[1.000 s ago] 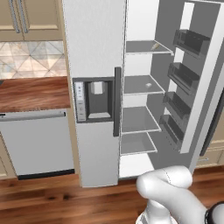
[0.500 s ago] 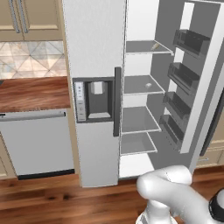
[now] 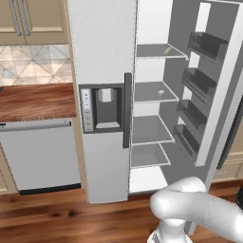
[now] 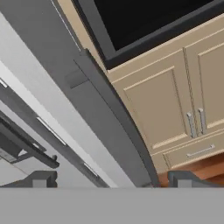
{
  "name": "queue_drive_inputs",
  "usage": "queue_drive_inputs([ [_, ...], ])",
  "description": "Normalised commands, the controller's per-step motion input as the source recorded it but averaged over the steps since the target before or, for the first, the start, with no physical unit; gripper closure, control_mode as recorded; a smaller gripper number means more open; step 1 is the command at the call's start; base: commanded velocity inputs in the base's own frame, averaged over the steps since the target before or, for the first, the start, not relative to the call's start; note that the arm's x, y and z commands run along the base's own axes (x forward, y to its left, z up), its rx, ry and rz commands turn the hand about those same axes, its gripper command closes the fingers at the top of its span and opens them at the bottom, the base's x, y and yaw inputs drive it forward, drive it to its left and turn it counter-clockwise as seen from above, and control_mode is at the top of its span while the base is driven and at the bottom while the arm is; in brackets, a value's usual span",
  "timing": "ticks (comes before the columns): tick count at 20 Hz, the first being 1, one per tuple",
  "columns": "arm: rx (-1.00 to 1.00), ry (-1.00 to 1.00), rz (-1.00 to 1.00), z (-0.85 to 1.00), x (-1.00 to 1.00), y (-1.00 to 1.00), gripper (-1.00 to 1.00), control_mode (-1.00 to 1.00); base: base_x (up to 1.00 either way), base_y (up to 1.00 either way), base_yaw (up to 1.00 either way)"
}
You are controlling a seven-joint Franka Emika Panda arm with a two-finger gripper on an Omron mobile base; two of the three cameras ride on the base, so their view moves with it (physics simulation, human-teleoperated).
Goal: Pick up the frozen fish from the freezer, place it on any shelf in the fridge, and close the fridge and freezer doors when done.
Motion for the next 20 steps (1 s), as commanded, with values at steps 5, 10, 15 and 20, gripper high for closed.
queue_drive_inputs([
  [5, 0.04, -0.01, 0.0, -0.26, 0.58, -0.21, -1.0, -1.0, 0.0, 0.0, 0.0],
  [10, 0.01, -0.04, 0.0, -0.29, 0.52, -0.01, -1.0, -1.0, 0.0, 0.0, 0.0],
  [15, 0.05, -0.04, 0.0, -0.26, 0.83, 0.01, -1.0, -1.0, 0.0, 0.0, 0.0],
  [20, 0.04, -0.05, 0.0, -0.23, 0.82, 0.0, -1.0, -1.0, 0.0, 0.0, 0.0],
])
